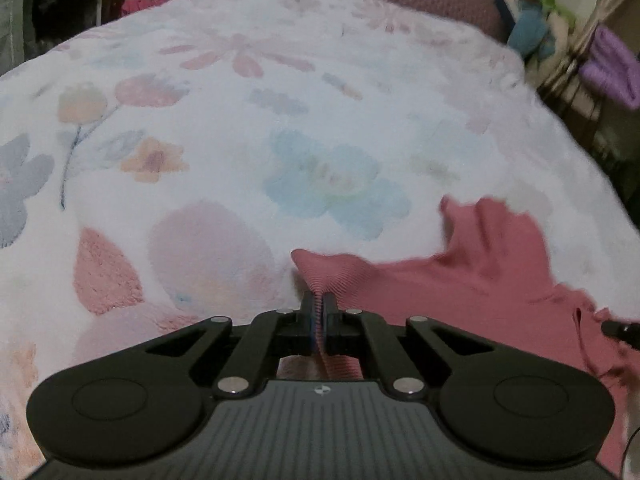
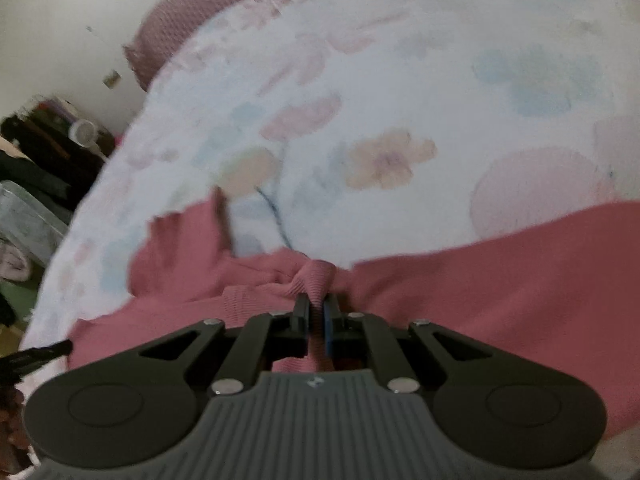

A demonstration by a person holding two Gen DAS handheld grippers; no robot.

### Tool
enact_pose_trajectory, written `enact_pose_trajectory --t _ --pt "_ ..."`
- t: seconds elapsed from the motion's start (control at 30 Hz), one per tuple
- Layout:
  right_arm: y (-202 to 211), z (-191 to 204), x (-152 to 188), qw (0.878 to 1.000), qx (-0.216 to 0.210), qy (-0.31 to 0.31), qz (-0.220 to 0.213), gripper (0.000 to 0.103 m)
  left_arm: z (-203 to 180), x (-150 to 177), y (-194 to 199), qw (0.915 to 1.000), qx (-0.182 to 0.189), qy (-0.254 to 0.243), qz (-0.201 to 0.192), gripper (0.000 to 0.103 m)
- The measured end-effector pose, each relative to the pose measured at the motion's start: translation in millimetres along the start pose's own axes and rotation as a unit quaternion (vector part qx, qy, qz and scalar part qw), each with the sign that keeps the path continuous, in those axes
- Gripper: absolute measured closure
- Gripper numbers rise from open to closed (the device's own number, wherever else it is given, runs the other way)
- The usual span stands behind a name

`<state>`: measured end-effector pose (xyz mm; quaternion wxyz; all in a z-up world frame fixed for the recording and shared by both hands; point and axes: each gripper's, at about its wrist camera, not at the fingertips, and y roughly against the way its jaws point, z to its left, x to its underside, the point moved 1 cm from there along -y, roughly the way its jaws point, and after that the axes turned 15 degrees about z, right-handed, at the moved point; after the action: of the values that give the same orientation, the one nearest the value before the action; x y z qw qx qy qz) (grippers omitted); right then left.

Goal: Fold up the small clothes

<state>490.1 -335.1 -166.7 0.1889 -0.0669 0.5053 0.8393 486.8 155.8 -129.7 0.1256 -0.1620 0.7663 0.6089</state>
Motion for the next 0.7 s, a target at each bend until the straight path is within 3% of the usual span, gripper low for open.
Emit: enact_pose_trajectory --t 0.07,0.1,0.23,0.3,0.37,0.43,0.53,0.7 --pt "-8.0 -1.4 1.8 1.000 0.013 -0.008 0.002 0.093 -1.4 1.6 -12.1 0.9997 -0.003 -0.006 0.026 0.099" --pt "-7.8 -2.2 3.3 1.000 0.009 -0.015 0.000 0.092 -2.6 2.4 -14.9 0.9995 -0.012 -0.007 0.028 0.093" --pt "11.2 -1.1 12.4 1.000 -0.002 -0.014 -0.025 0.068 3.0 9.5 1.7 0.9997 0.009 0.006 0.022 0.086" --pt "22.1 1.4 18.7 1.000 0.002 -0.008 -0.030 0.067 -0.9 15.7 15.8 0.9995 0.016 -0.023 0.016 0.078" --pt "30.0 4.3 26.6 1.000 0.005 -0.003 -0.026 0.067 -10.6 22.5 25.0 0.9971 0.020 -0.068 0.029 0.078" --pt "35.5 6.3 36.9 1.000 0.008 0.001 -0.024 0.067 -19.3 35.2 32.4 0.9919 0.019 -0.116 0.046 0.076" --pt "37.3 7.8 50.4 1.000 0.004 -0.001 -0.017 0.067 -29.2 56.1 35.1 0.9826 0.006 -0.171 0.073 0.067" --pt "33.3 -5.3 56.7 0.998 -0.018 -0.055 -0.010 0.067 -33.7 81.6 27.3 0.9745 -0.012 -0.198 0.105 0.052"
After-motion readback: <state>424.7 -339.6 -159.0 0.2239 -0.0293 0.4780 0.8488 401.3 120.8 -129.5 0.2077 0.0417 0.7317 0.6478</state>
